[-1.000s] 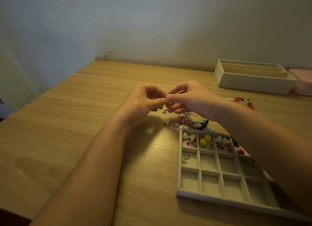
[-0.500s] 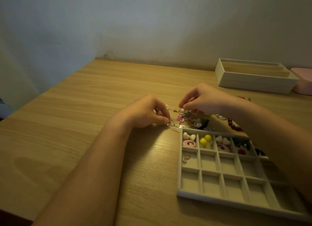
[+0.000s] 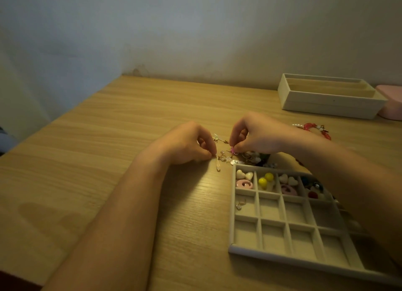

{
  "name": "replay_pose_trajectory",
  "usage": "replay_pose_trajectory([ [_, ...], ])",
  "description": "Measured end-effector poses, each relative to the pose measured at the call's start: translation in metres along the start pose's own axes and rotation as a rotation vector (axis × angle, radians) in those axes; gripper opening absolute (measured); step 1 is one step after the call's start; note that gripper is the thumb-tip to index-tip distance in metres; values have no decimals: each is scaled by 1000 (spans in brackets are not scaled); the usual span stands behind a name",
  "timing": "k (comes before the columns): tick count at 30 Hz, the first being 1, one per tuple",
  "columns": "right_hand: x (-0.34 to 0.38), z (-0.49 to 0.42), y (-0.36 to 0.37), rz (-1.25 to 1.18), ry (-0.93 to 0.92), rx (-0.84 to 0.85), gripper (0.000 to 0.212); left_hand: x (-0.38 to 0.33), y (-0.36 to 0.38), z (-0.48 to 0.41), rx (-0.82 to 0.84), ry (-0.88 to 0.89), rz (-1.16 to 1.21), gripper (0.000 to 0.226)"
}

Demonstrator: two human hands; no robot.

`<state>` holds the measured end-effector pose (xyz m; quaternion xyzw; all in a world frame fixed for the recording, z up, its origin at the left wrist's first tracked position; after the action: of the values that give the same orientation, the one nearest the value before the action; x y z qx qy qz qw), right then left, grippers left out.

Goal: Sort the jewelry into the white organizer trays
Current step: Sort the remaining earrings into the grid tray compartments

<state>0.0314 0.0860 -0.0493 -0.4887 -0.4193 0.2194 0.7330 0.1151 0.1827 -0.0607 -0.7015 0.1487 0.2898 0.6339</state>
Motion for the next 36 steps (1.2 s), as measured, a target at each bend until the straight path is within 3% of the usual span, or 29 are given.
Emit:
replay_pose_trajectory([
  [3,6,1,-5,7,-35,-51,12,9,-7,1,-44,-20,18,14],
  [8,29,7,13,49,-153,53,13,11,-10,1,-88,-20,129,24],
  [13,34,8,17,162,-202,17,9,12,-10,0,-112,5,195,35],
  [19,21,6,13,116,-146,38,8,14,-11,1,-172,-34,363,26],
  [23,12,5,11,67,-101,87,16,13,-11,5,-230,-72,618,23],
  [31,-2,14,-18,-414,-62,84,23,13,-7,6,-273,-121,757,21],
  [36,-15,14,-32,-605,-38,35,21,8,-3,1,-246,-91,545,20],
])
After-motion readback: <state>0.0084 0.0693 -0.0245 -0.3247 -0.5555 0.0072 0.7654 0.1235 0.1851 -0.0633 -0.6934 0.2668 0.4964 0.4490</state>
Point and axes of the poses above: each hand's wrist, its own z-axis away from the middle knuckle, its own y-axis out of the palm, x = y × z, the point moved 10 cm from there along -z, towards the middle knuckle, and after that the axes turned 8 degrees about y, right-handed, at the moved point
